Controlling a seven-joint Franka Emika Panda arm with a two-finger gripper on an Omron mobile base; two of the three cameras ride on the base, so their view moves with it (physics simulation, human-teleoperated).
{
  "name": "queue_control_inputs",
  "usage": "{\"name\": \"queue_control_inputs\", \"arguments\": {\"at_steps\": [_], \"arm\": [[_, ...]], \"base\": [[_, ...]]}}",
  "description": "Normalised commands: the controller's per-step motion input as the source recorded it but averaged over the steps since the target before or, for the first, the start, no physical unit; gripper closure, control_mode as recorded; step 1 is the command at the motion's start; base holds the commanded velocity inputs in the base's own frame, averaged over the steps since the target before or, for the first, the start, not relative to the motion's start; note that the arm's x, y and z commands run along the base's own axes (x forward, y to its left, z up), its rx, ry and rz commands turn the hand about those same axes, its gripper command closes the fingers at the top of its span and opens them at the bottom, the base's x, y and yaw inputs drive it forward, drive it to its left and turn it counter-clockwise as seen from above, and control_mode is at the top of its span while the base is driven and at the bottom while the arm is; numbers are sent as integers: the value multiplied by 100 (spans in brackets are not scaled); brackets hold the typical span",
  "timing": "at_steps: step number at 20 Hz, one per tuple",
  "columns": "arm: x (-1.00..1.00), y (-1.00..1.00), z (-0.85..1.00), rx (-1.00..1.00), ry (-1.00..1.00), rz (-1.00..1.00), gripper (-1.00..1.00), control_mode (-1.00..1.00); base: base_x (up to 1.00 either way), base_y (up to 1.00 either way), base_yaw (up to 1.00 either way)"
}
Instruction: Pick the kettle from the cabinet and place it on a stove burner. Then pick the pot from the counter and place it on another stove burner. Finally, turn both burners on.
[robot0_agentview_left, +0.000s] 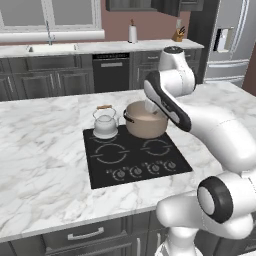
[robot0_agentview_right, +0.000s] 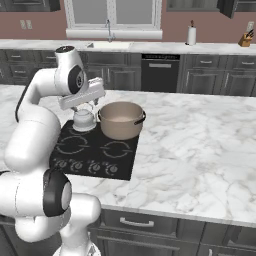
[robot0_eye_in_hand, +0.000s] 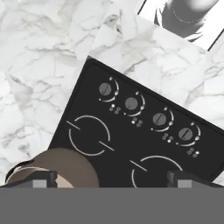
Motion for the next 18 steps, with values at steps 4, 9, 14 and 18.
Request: {"name": "queue_control_inputs", "arguments": {"at_steps": [4,9,14,18], "arm": [[-76,0,0,7,0,-6,-100,-100],[-60,0,-1,3,0,-15,-100,-100],[-23,0,-5,1,1,-19,-100,-100],[0,-5,-5,2,2,-5,-100,-100]], "base": [[0,0,0],[0,0,0],[0,0,0],[0,0,0]]}}
